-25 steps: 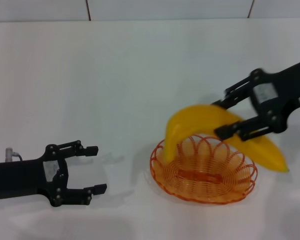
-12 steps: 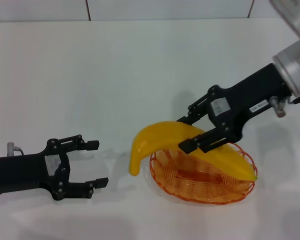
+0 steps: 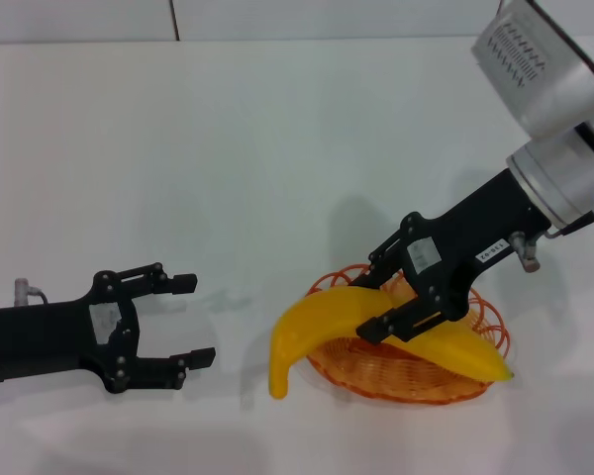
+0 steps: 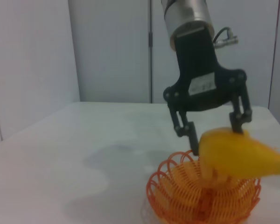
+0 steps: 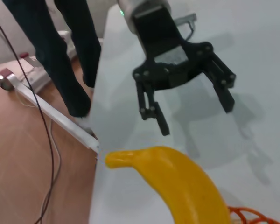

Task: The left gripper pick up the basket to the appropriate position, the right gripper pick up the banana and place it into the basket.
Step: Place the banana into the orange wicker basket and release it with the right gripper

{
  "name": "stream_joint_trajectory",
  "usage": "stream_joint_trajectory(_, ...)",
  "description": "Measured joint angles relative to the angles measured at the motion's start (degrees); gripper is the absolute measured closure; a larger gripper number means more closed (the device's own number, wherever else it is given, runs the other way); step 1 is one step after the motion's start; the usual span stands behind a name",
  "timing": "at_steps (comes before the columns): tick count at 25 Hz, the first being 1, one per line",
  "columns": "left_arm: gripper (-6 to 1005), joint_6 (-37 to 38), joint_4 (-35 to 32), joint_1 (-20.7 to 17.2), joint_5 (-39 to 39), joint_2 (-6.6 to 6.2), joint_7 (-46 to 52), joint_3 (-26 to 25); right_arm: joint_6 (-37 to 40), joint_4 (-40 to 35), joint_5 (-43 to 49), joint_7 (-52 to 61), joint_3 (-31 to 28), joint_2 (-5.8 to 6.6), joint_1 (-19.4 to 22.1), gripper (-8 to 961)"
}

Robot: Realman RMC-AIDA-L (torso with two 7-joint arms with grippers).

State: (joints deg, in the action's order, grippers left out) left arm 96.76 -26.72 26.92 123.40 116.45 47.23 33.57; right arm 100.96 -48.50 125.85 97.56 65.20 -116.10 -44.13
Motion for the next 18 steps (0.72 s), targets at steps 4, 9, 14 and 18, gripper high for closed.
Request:
stream_joint_trajectory(4,139,0.0,0.0,0.0,0.0,0.0,0.0,0.0,-0.7,0.3,1.3,0.1,0.2,-0.04,0.0,378)
stream_joint_trajectory(9,139,0.0,0.0,0.0,0.0,0.0,0.2,0.0,-2.2,2.8,2.0,-0.1,0.5,-0.02,-0.7,373)
stream_joint_trajectory(14,139,0.0,0.0,0.0,0.0,0.0,0.7,0.0,-0.9,3.1,2.1,-0.5,1.4,0.04,-1.2,368)
stream_joint_trajectory(18,139,0.0,0.0,0.1,0.0,0.0,0.7,0.0,-0.7,3.1,2.5,0.2,1.3,0.08,-1.4,364)
